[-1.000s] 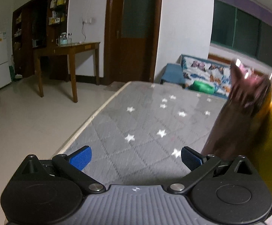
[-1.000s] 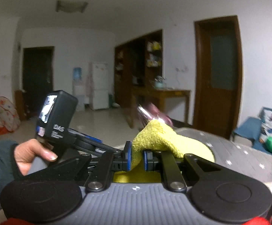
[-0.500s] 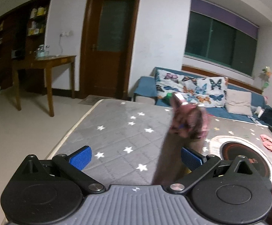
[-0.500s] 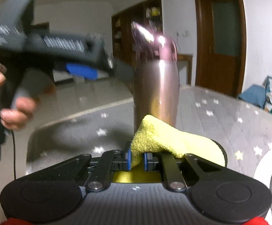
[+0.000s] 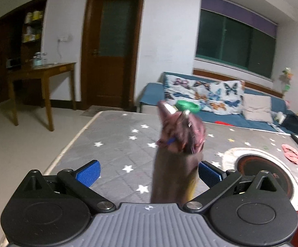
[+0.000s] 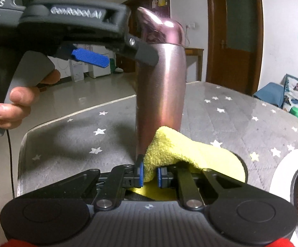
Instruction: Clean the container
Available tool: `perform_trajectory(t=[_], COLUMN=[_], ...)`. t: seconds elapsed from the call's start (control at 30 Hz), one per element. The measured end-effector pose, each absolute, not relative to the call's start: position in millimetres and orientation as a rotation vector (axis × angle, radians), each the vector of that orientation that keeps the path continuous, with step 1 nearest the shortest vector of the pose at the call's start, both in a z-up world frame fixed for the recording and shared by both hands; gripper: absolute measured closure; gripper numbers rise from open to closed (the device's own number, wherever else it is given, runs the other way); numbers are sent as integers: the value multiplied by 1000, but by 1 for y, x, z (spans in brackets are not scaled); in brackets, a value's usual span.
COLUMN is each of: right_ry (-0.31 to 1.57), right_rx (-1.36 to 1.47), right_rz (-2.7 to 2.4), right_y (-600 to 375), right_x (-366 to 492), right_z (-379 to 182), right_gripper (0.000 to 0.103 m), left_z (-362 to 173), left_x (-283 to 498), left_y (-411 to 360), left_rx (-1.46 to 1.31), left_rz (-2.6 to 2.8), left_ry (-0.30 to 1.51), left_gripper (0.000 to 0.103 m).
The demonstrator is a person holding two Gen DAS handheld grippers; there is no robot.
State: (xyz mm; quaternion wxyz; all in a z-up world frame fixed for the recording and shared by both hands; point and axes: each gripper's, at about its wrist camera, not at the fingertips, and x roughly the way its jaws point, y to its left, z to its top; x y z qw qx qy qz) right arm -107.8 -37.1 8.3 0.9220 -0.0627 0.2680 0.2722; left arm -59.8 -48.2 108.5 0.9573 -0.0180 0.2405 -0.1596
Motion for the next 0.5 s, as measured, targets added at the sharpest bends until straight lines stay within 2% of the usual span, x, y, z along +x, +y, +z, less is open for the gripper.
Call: perform_trajectory(t=[0.37, 0.5], right_ry=[547, 543], right_rx=[-103, -105], right_rz=[549, 543], right_y=[-85, -86], right_x=[-117, -116], right_z=[34, 35], right_gripper=[91, 91], left_z=[112, 113], left_x=[-56, -57], left_y=[-68, -69], left_rx=[-10, 3], left_rz=[-292, -319], left_ry=[445, 442], left_gripper=[1, 15])
